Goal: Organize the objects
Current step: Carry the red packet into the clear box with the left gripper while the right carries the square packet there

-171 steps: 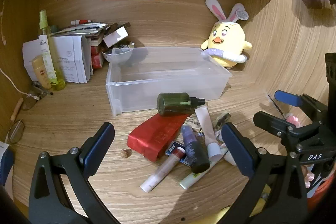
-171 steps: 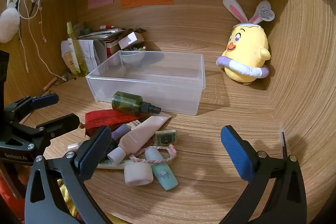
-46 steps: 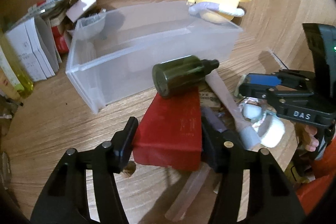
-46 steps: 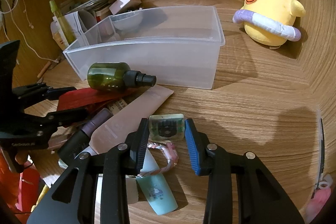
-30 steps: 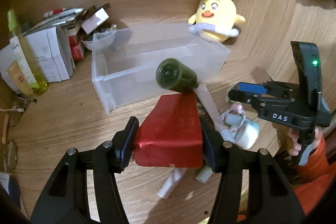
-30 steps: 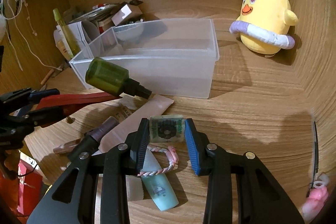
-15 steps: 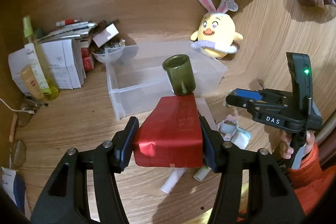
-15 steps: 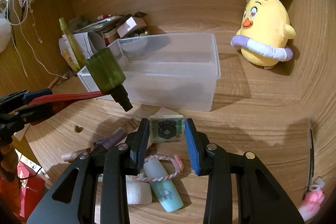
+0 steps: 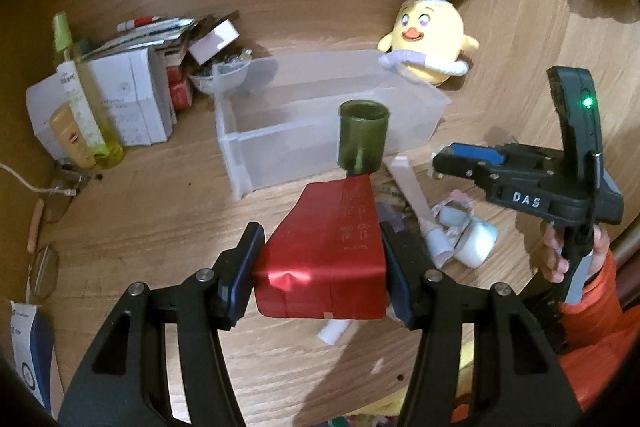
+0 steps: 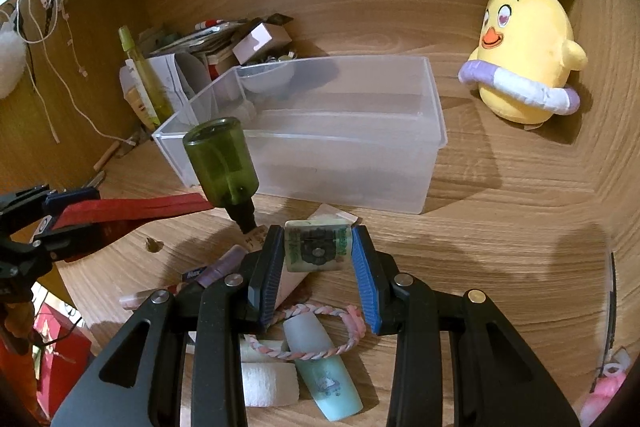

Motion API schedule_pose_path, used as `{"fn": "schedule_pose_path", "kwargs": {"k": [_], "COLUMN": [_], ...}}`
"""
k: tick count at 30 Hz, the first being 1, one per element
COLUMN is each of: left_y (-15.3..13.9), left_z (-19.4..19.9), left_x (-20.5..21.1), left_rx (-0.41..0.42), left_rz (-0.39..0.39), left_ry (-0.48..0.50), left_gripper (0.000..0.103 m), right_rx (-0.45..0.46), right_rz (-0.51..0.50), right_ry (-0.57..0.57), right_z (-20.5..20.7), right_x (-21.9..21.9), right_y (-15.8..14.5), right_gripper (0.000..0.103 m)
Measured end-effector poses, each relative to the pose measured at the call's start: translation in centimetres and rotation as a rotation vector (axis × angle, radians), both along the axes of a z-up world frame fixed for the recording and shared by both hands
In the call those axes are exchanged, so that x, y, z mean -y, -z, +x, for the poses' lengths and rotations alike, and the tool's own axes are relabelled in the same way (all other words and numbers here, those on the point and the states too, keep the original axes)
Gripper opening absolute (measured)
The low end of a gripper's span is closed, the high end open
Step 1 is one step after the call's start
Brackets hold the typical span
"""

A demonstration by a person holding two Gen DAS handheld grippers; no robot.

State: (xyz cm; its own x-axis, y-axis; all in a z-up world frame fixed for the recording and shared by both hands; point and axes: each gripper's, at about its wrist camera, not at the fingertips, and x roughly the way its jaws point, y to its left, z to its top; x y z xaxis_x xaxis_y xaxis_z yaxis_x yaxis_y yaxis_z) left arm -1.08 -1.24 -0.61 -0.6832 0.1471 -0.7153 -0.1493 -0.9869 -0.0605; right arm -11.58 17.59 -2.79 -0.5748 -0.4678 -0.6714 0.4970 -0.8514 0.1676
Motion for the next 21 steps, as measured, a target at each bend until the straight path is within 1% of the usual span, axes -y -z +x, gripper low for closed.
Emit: {"fn": "schedule_pose_path", "kwargs": {"k": [3, 6, 12, 17, 21], "left_y": [0.1, -0.2, -2.0, -3.3, -4.0], "left_z": [0.2, 0.5, 0.5, -0.3, -1.3], "left_x": [0.9, 2.0, 3.4, 3.6, 3.6], "left_rx": [0.007, -0.003, -0.069, -0.126, -0.151], "left_rz": [-0.003, 0.009, 0.035, 0.063, 0.085], "left_ry": [-0.030, -0.058, -0.103, -0.106, -0.101], "left_gripper": [0.056, 0.056, 0.056, 0.057, 0.057], "right_rx": [0.000, -0.003, -0.017, -0.049, -0.079], "right_rz": [0.002, 0.000, -0.004, -0.012, -0.018], "right_ry": [0.003, 0.009, 0.021, 0.028, 0.031], "right_z": [-0.2, -0.3, -0.8, -0.9, -1.2], "right_x": [-0.1, -0.2, -0.3, -0.3, -0.2], "right_y": [-0.1, -0.2, -0.8, -2.0, -3.1], "right_gripper": [0.031, 0.031, 0.031, 0.031, 0.031]}}
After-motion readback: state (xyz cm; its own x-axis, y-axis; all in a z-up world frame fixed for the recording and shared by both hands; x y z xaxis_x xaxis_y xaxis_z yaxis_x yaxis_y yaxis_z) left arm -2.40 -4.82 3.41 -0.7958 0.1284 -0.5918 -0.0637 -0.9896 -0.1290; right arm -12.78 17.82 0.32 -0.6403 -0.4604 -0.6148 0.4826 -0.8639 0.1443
